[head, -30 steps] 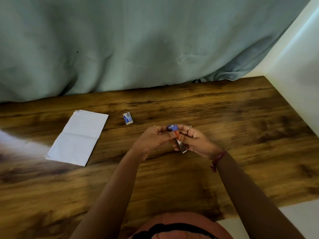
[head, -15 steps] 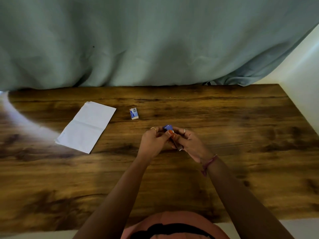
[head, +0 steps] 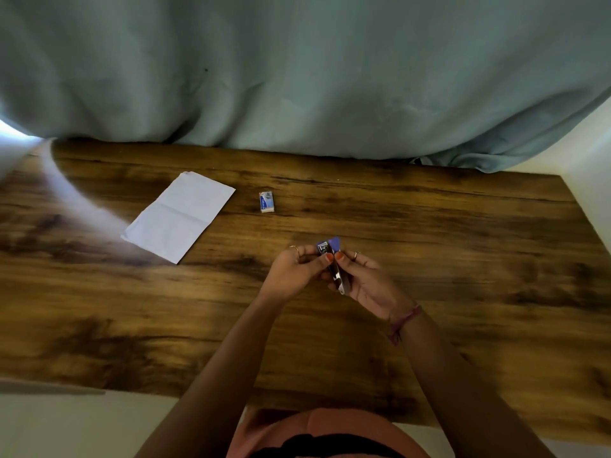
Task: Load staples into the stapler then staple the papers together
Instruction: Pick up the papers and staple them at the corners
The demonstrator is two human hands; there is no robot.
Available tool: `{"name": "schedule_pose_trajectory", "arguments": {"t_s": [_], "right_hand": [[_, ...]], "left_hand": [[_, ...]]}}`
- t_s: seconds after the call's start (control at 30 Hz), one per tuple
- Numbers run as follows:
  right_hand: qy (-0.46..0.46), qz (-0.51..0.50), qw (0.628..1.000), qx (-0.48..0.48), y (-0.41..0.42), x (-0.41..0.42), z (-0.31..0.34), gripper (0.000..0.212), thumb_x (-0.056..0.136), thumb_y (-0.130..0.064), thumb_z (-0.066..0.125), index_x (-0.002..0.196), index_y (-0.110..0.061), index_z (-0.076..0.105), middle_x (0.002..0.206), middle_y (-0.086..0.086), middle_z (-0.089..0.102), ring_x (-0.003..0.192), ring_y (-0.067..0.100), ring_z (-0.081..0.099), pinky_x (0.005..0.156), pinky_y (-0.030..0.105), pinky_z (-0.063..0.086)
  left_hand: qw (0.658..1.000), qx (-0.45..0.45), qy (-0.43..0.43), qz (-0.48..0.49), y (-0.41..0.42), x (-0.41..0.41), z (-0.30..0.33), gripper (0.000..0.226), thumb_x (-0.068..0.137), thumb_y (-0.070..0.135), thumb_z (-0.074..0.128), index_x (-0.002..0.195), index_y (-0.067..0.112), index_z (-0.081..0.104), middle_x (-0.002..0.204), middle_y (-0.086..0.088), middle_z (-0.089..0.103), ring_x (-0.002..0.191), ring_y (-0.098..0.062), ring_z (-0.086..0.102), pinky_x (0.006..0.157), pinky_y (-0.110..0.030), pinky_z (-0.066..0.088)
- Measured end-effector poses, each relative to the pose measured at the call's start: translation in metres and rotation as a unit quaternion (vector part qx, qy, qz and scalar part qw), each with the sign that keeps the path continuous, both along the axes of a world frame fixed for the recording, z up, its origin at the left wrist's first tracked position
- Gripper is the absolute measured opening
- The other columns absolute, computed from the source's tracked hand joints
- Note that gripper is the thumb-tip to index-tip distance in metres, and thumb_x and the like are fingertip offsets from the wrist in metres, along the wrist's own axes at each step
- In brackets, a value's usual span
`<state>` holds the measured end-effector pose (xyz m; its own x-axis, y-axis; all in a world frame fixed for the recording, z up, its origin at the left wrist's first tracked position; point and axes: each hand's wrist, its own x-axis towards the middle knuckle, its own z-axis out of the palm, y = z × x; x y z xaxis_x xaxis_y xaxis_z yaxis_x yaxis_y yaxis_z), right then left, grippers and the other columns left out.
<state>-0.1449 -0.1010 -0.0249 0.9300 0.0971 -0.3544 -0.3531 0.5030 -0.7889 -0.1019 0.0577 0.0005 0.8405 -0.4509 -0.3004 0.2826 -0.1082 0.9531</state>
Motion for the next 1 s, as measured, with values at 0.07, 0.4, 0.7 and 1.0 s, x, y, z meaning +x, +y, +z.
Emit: {"name": "schedule_pose_trajectory", "arguments": {"t_s": [0.07, 0.4, 0.7, 1.0], "right_hand": [[0.005, 0.011, 1.000, -0.002, 0.005, 0.000, -0.001, 0.032, 0.083, -0.019, 0.057, 0.112, -0.008, 0.062, 0.089, 0.006, 0.071, 0.078, 0.016, 0.069, 0.063, 0.025, 0.056], [0.033, -0.005, 0.999, 0.016, 0.031, 0.017, -0.007, 0.041, 0.082, -0.025, 0.061, 0.118, -0.005, 0.059, 0.090, 0.008, 0.072, 0.073, 0.015, 0.068, 0.056, 0.023, 0.053], [-0.044, 0.049, 0.850, -0.523, 0.059, 0.046, -0.021, 0.048, 0.087, -0.024, 0.065, 0.131, -0.028, 0.047, 0.132, -0.003, 0.051, 0.116, 0.010, 0.049, 0.091, 0.026, 0.042], [-0.062, 0.054, 0.744, -0.663, 0.099, 0.078, -0.027, 0.052, 0.092, -0.024, 0.058, 0.140, -0.022, 0.040, 0.136, 0.005, 0.047, 0.122, 0.019, 0.048, 0.100, 0.034, 0.044]], "left_hand": [[1.000, 0.007, -0.001, 0.015, 0.004, -0.005, -0.004, 0.011, 0.091, 0.011, 0.063, 0.096, 0.017, 0.071, 0.095, -0.015, 0.072, 0.083, -0.022, 0.066, 0.085, -0.038, 0.055], [0.995, 0.026, 0.019, 0.094, 0.040, 0.000, -0.017, 0.035, 0.088, 0.011, 0.067, 0.121, 0.012, 0.058, 0.112, -0.014, 0.068, 0.101, -0.022, 0.068, 0.090, -0.035, 0.055], [0.984, 0.159, -0.035, 0.078, 0.100, 0.027, -0.032, 0.024, 0.091, 0.014, 0.063, 0.114, 0.021, 0.064, 0.107, 0.002, 0.069, 0.100, -0.010, 0.063, 0.084, -0.028, 0.054], [0.980, 0.184, -0.040, 0.057, 0.144, 0.056, -0.048, 0.018, 0.093, 0.015, 0.062, 0.108, 0.025, 0.066, 0.100, 0.008, 0.070, 0.095, -0.005, 0.064, 0.075, -0.018, 0.050]]}}
